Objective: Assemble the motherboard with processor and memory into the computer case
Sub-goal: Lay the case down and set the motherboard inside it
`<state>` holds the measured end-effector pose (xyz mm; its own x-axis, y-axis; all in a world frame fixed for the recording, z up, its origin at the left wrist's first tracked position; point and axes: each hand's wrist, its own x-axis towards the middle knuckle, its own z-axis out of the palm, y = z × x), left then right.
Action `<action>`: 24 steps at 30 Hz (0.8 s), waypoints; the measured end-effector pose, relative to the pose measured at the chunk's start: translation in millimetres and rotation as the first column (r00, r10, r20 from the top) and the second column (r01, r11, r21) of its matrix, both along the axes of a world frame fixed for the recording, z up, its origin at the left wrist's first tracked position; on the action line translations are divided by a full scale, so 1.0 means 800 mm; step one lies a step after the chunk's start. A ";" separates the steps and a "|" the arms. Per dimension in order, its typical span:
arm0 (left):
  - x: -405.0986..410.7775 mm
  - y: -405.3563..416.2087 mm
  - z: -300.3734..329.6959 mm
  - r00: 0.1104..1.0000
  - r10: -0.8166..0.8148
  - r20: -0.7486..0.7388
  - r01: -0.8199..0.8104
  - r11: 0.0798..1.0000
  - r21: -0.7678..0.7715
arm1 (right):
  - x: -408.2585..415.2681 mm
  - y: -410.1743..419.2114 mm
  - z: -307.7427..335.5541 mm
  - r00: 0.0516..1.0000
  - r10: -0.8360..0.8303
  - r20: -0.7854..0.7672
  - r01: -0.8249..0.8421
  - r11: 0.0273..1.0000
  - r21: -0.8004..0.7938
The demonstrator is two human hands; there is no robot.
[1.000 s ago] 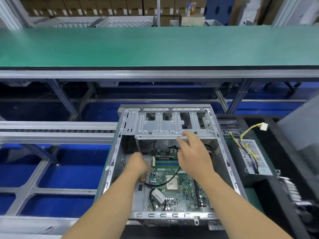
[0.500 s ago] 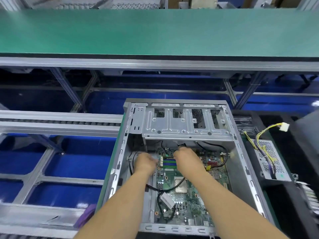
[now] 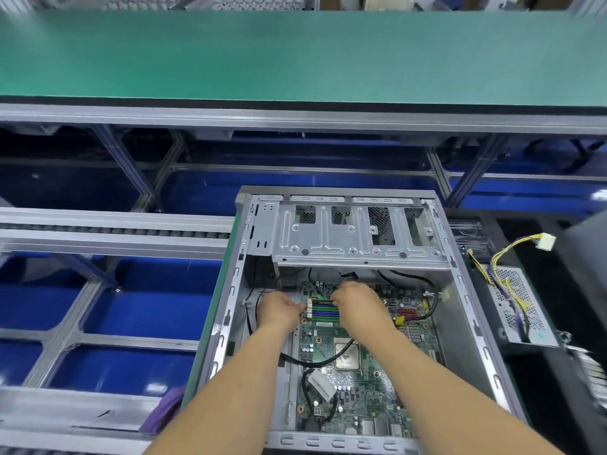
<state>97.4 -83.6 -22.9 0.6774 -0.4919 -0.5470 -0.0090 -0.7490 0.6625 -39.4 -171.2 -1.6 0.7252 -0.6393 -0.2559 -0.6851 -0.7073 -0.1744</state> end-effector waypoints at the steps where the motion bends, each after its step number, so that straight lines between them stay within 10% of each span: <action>1: 0.000 0.000 -0.001 1.000 0.001 -0.001 -0.001 1.000 -0.001 | 0.000 0.000 0.000 1.000 -0.005 0.006 0.005 1.000 0.001; 24: 0.002 -0.002 0.002 1.000 -0.024 0.005 0.024 0.999 0.023 | 0.004 0.004 0.000 0.999 -0.053 0.008 0.053 0.999 -0.010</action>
<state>99.2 -85.3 -21.6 0.6687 -0.4954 -0.5545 -0.0309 -0.7637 0.6449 -36.6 -167.9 -1.4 0.6922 -0.6792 -0.2439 -0.7202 -0.6719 -0.1728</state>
